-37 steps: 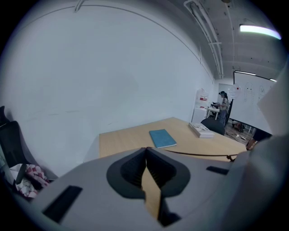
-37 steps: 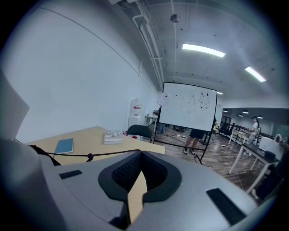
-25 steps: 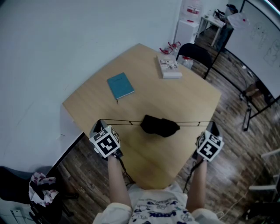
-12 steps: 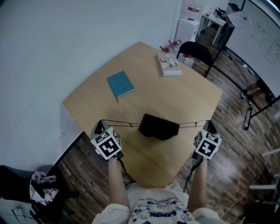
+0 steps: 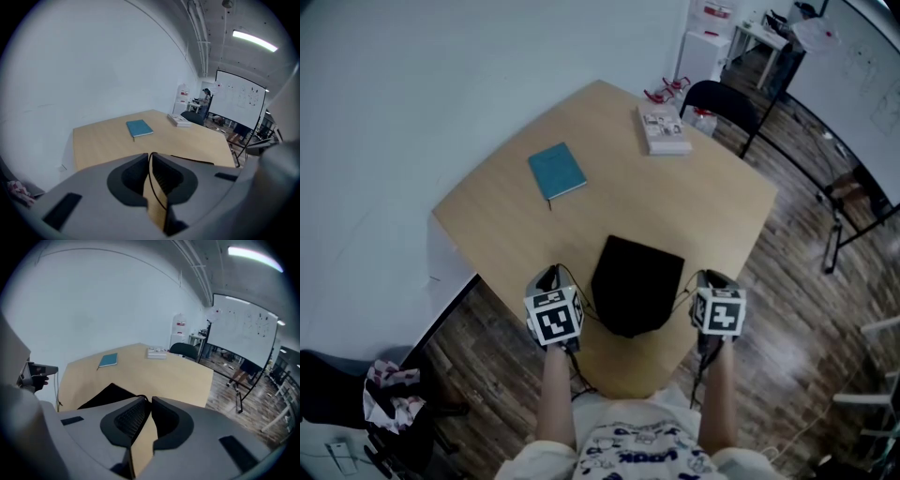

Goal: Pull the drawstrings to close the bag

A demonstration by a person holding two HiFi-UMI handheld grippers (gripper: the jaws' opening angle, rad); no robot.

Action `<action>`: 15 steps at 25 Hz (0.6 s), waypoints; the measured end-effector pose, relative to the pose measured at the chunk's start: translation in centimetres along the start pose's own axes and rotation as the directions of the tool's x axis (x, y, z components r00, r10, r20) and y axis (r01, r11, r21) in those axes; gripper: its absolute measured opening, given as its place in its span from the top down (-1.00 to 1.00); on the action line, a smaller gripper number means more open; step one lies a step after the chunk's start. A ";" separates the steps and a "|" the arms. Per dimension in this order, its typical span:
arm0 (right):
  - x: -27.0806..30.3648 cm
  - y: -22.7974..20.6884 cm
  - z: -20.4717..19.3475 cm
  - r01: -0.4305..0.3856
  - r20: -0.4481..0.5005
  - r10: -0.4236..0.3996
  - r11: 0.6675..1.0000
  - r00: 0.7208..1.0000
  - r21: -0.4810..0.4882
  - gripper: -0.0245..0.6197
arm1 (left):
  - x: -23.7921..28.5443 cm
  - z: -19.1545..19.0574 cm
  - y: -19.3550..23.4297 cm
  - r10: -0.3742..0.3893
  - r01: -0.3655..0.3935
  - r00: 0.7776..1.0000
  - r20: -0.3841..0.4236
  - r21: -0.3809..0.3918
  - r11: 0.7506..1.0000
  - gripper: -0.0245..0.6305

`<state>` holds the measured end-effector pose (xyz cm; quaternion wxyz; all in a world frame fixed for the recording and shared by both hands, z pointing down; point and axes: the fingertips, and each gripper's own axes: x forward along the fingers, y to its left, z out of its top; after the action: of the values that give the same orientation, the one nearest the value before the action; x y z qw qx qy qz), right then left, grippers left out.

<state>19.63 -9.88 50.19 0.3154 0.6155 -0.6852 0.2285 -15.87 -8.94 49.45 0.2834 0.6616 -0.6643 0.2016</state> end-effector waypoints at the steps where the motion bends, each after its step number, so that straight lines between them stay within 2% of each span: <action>1: 0.2 0.6 -0.4 -0.035 -0.016 0.035 0.999 0.999 -0.003 0.80 | 0.1 -0.4 -0.7 -0.025 0.025 1.000 -0.014 0.003 1.000 0.90; 2: 0.3 1.2 -0.7 -0.070 -0.030 0.070 0.998 0.997 -0.004 0.69 | 0.1 -0.7 -1.3 -0.051 0.051 0.998 -0.025 0.002 0.999 0.89; 4: 0.4 2.1 -1.4 -0.144 -0.059 0.144 0.990 0.988 -0.001 0.58 | 0.1 -1.0 -2.5 -0.109 0.109 0.993 -0.048 -0.008 0.994 0.83; 6: 0.4 3.0 -2.3 -0.222 -0.094 0.221 0.975 0.971 0.006 0.55 | -0.1 -1.5 -3.8 -0.178 0.178 0.980 -0.087 -0.011 0.984 0.80; 9: -0.2 4.4 -4.2 -0.319 -0.202 0.307 0.947 0.930 -0.030 0.55 | -0.9 -2.6 -5.6 -0.262 0.275 0.949 -0.177 0.050 0.960 0.78; 12: -0.9 5.2 -6.6 -0.379 -0.330 0.327 0.920 0.886 -0.105 0.55 | -1.6 -3.5 -6.8 -0.303 0.331 0.927 -0.221 0.099 0.939 0.78; 13: -1.0 5.3 -7.0 -0.380 -0.337 0.321 0.916 0.885 -0.125 0.55 | -1.8 -3.7 -7.2 -0.317 0.343 0.922 -0.220 0.091 0.935 0.78; 15: -1.3 5.5 -6.7 -0.372 -0.295 0.320 0.918 0.900 -0.138 0.55 | -2.2 -4.0 -7.6 -0.341 0.358 0.918 -0.201 0.052 0.932 0.78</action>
<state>15.26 -3.49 54.36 0.4161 0.4140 -0.7539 0.2950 -7.92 -5.01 50.20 0.3473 0.7591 -0.4961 0.2386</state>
